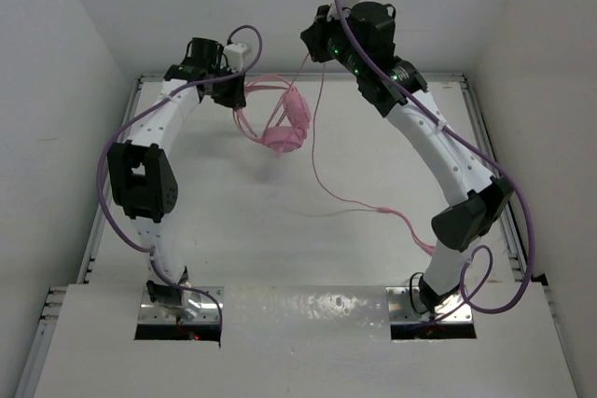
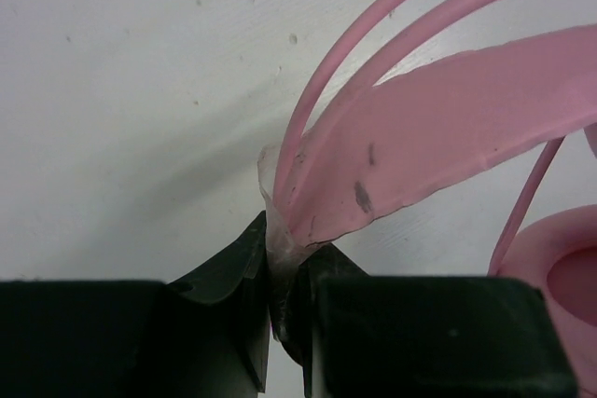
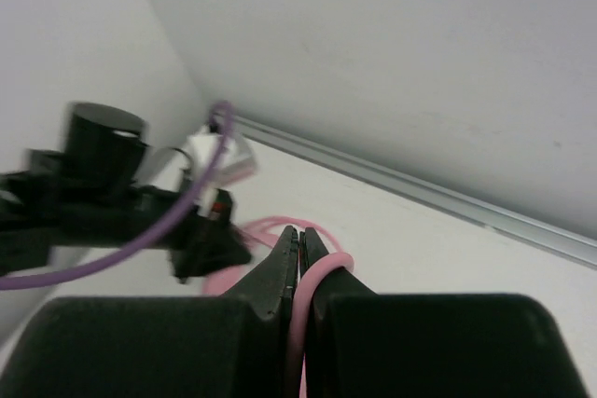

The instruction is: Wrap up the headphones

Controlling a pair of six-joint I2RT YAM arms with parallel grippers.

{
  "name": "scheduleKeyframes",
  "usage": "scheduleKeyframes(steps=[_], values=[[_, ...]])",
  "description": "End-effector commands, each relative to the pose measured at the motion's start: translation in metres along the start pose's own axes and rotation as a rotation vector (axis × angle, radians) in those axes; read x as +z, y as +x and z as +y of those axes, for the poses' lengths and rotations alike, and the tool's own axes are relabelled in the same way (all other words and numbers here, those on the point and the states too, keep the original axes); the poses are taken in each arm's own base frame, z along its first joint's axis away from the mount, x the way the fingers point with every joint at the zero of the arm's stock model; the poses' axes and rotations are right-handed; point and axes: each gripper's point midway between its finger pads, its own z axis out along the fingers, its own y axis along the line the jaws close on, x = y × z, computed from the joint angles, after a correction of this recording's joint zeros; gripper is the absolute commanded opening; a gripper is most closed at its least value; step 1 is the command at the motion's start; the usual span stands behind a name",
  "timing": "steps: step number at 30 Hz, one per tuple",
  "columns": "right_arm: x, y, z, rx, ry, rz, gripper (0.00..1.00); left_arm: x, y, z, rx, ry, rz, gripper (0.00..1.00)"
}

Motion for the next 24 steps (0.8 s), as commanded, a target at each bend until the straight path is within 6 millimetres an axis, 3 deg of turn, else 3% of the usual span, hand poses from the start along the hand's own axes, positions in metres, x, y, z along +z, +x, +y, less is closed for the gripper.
scheduleKeyframes(steps=[1, 5, 10, 12, 14, 16, 17, 19, 20, 22, 24], values=[[-0.021, -0.038, -0.035, -0.117, 0.141, -0.092, 0.00, -0.051, -0.036, -0.027, 0.220, 0.086, -0.093, 0.00], [-0.006, -0.017, -0.079, -0.140, 0.242, -0.028, 0.00, -0.065, -0.034, -0.043, 0.275, 0.166, -0.079, 0.00], [0.017, 0.008, -0.094, -0.196, 0.232, 0.043, 0.00, -0.085, -0.038, -0.070, 0.282, 0.294, -0.094, 0.00], [0.021, 0.028, -0.105, -0.200, 0.251, 0.085, 0.00, -0.096, -0.048, -0.078, 0.259, 0.320, -0.121, 0.00], [0.020, 0.061, -0.125, -0.166, 0.264, 0.135, 0.00, -0.112, -0.063, -0.084, 0.249, 0.331, -0.166, 0.00], [0.014, 0.058, -0.135, -0.112, 0.242, 0.075, 0.00, -0.130, -0.077, -0.095, 0.214, 0.367, -0.207, 0.00], [0.013, 0.093, -0.137, -0.090, 0.191, 0.134, 0.00, -0.137, -0.082, -0.102, 0.178, 0.399, -0.217, 0.00], [0.010, 0.097, -0.133, -0.084, 0.104, 0.104, 0.02, -0.147, -0.090, -0.108, 0.146, 0.426, -0.239, 0.00], [0.008, 0.117, -0.130, -0.082, 0.059, 0.132, 0.24, -0.156, -0.099, -0.113, 0.129, 0.436, -0.262, 0.00], [0.002, 0.133, -0.106, -0.112, -0.103, 0.184, 0.69, -0.166, -0.110, -0.117, 0.118, 0.437, -0.298, 0.00], [-0.008, 0.150, -0.093, -0.111, -0.185, 0.246, 0.98, -0.174, -0.119, -0.114, 0.083, 0.405, -0.325, 0.00]])
